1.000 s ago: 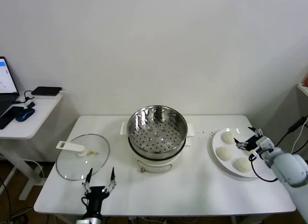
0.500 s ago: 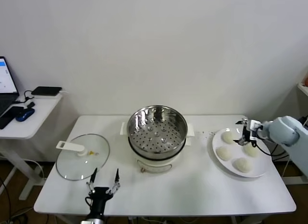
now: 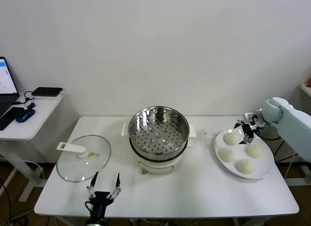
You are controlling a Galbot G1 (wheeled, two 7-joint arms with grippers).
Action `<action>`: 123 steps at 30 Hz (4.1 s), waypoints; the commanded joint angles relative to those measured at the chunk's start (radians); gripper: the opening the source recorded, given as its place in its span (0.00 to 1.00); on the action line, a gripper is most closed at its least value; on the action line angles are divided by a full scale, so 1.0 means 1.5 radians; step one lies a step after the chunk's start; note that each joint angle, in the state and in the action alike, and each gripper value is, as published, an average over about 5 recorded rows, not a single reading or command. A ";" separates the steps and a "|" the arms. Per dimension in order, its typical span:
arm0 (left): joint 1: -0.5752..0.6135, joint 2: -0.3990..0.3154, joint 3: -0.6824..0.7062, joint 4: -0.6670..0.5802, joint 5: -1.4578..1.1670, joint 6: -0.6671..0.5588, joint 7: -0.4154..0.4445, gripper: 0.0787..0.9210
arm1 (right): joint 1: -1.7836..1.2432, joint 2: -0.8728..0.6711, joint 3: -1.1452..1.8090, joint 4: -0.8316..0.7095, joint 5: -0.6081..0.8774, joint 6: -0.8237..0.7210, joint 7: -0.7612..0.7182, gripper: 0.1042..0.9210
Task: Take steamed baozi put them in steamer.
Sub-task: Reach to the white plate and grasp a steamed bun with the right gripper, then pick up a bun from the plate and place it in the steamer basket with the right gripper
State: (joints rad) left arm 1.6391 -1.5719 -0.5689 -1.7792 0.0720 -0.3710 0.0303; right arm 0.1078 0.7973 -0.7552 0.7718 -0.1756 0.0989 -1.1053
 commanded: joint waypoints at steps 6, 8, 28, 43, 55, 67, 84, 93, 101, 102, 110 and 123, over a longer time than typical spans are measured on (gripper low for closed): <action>0.003 0.000 -0.008 0.014 0.020 -0.021 0.002 0.88 | 0.012 0.120 0.049 -0.222 -0.075 0.076 -0.026 0.88; 0.003 0.000 -0.008 0.018 0.022 -0.024 0.002 0.88 | 0.003 0.129 0.069 -0.236 -0.086 0.079 -0.017 0.88; -0.002 0.000 -0.010 0.042 0.029 -0.044 0.001 0.88 | -0.011 0.187 0.148 -0.331 -0.160 0.121 0.027 0.88; -0.008 0.002 -0.010 0.053 0.027 -0.050 -0.001 0.88 | -0.017 0.206 0.198 -0.367 -0.198 0.130 0.063 0.88; -0.007 0.005 -0.011 0.054 0.027 -0.055 -0.002 0.88 | -0.022 0.208 0.199 -0.368 -0.208 0.131 0.082 0.77; -0.001 0.005 -0.014 0.049 0.028 -0.058 -0.002 0.88 | -0.011 0.171 0.156 -0.293 -0.159 0.145 0.061 0.69; 0.007 0.002 -0.017 0.033 0.029 -0.062 -0.003 0.88 | 0.305 0.073 -0.283 0.120 0.192 0.384 0.050 0.69; 0.006 -0.003 -0.015 0.029 0.029 -0.063 -0.005 0.88 | 0.361 0.203 -0.328 0.103 0.208 0.480 0.054 0.69; 0.002 -0.005 -0.013 0.030 0.029 -0.064 -0.010 0.88 | 0.293 0.382 -0.292 -0.101 0.154 0.516 0.044 0.69; 0.001 -0.005 -0.012 0.030 0.029 -0.064 -0.011 0.88 | 0.282 0.405 -0.282 -0.135 0.146 0.516 0.039 0.69; -0.002 0.001 -0.014 0.032 0.022 -0.066 -0.015 0.88 | 0.217 0.533 -0.237 -0.307 0.104 0.516 0.017 0.69; -0.011 0.011 -0.012 0.036 0.009 -0.064 -0.015 0.88 | 0.188 0.540 -0.233 -0.329 0.101 0.516 -0.010 0.69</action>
State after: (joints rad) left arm 1.6261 -1.5581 -0.5901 -1.7261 0.0909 -0.4691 0.0085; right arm 0.4212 1.5345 -1.1131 0.3645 -0.0119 0.8238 -1.0965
